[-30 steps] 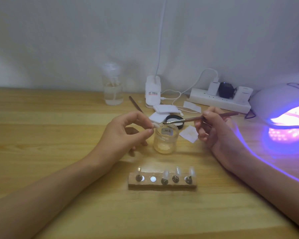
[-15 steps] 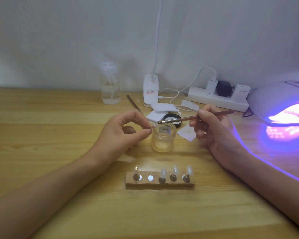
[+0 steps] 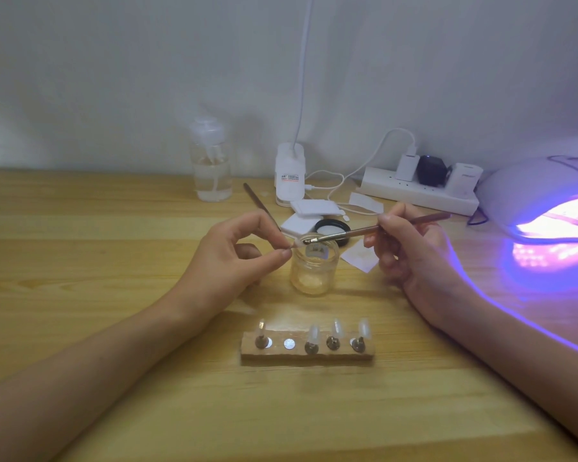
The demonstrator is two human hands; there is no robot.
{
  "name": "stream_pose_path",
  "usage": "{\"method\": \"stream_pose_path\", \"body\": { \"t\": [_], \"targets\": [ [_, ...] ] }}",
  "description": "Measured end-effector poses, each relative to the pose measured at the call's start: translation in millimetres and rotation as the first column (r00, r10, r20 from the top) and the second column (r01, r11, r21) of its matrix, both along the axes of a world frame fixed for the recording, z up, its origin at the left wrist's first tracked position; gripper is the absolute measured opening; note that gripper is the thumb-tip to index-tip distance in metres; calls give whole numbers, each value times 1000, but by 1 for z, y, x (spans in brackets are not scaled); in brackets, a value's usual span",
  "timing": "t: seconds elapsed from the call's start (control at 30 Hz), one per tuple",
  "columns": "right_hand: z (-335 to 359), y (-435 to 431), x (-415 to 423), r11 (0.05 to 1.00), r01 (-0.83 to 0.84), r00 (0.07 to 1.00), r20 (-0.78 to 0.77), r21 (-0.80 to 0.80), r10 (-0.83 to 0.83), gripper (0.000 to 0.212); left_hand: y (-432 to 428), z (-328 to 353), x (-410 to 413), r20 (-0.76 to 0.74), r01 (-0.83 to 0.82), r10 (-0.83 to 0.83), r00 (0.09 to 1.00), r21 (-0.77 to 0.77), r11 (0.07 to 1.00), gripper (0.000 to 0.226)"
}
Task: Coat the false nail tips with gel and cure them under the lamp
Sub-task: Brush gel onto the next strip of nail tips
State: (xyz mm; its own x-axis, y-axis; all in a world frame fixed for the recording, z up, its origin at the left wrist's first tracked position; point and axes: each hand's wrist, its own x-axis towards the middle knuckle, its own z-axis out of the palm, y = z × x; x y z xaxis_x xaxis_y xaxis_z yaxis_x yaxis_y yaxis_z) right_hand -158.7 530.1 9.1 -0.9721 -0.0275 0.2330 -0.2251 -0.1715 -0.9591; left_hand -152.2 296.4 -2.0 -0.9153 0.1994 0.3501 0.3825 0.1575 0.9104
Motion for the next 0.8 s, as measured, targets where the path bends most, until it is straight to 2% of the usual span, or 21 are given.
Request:
{"method": "stream_pose_path", "body": {
  "t": [0.13,0.27,0.43,0.6,0.7,0.8],
  "targets": [
    [1,-1,0,997,-75,996,-39,28,76,23,0,1,0,-2,2,-2,1000,-3,1000,12],
    [0,-1,-2,1000,-6,1000,-4,-5,6,23,1,1,0,8,1,-1,1000,4,1000,13],
    [-1,-1,0,997,-52,997,-60,48,55,21,0,2,1,32,1,-1,999,14,1000,14],
    [-1,1,-1,1000,-15,999,-38,-10,15,22,-1,2,1,32,-5,5,999,-4,1000,15],
    [0,-1,0,998,-48,996,-77,35,50,22,-2,1,1,39,-17,18,999,-21,1000,15],
    [-1,-2,-1,1000,11,1000,-28,28,-10,21,-2,1,1,53,-12,13,999,-23,1000,16]
  ]
}}
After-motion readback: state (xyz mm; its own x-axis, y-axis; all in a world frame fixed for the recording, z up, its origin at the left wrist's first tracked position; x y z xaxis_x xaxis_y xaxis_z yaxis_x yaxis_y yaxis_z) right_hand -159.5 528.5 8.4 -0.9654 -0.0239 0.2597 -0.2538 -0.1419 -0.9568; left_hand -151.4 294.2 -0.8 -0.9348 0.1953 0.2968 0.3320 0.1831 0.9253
